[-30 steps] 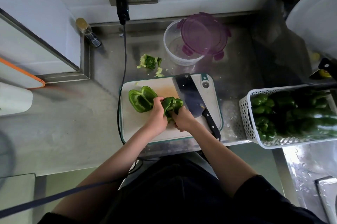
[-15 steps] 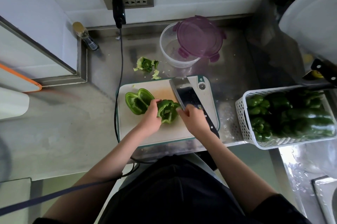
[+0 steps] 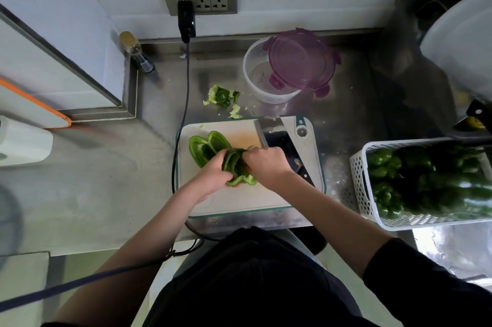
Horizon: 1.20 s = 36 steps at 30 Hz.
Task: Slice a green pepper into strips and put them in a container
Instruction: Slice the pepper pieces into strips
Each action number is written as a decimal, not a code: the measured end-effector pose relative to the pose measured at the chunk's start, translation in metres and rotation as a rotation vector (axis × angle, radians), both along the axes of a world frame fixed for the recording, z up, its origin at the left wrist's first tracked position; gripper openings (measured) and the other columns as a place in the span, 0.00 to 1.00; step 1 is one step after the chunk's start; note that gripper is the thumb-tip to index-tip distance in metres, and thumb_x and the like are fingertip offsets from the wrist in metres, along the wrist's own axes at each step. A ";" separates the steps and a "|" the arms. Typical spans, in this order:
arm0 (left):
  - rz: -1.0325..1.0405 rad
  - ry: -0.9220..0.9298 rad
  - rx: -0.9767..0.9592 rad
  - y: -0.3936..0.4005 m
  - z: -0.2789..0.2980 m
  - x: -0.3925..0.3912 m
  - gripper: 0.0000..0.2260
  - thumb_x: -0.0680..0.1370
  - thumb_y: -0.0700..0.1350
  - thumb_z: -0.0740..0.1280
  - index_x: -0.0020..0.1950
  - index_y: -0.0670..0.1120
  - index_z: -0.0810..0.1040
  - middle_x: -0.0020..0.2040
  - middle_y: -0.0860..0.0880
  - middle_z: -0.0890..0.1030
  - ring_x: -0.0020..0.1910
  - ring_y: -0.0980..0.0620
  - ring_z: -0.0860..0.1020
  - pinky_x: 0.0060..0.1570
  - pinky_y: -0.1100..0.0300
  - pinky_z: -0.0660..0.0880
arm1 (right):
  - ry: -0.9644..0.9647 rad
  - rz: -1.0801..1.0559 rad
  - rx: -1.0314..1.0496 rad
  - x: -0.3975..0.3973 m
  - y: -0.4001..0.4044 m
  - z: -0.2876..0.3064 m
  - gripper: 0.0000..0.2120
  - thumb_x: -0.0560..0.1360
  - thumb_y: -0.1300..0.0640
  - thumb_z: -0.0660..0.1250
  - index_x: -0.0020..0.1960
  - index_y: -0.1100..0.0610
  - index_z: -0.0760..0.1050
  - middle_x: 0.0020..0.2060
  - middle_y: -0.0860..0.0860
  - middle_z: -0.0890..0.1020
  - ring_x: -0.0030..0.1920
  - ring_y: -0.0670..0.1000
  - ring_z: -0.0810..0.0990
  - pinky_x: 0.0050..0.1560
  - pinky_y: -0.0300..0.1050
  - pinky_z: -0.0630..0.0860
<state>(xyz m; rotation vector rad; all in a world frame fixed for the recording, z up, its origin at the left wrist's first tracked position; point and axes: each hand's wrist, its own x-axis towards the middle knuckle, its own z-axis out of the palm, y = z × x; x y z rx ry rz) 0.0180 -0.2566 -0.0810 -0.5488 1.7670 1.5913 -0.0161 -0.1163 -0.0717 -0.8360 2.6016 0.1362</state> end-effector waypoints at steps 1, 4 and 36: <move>0.013 0.009 0.001 0.000 0.001 -0.001 0.30 0.74 0.24 0.57 0.71 0.49 0.63 0.63 0.44 0.70 0.56 0.45 0.76 0.47 0.54 0.80 | 0.003 0.019 0.020 0.000 -0.004 0.004 0.09 0.77 0.66 0.61 0.55 0.58 0.73 0.51 0.52 0.77 0.48 0.55 0.80 0.36 0.45 0.66; 0.057 0.011 0.005 -0.003 0.003 -0.003 0.29 0.74 0.25 0.56 0.71 0.47 0.63 0.62 0.44 0.70 0.56 0.44 0.76 0.47 0.52 0.80 | 0.014 0.076 -0.024 0.000 -0.004 0.010 0.07 0.77 0.62 0.61 0.55 0.59 0.73 0.51 0.53 0.78 0.48 0.55 0.79 0.36 0.45 0.65; -0.062 0.438 -0.496 0.004 -0.009 0.004 0.18 0.76 0.37 0.68 0.64 0.45 0.71 0.52 0.48 0.77 0.51 0.50 0.79 0.48 0.58 0.79 | -0.267 -1.170 -0.719 0.053 0.077 -0.019 0.08 0.77 0.59 0.63 0.47 0.54 0.63 0.35 0.52 0.74 0.32 0.57 0.80 0.26 0.48 0.76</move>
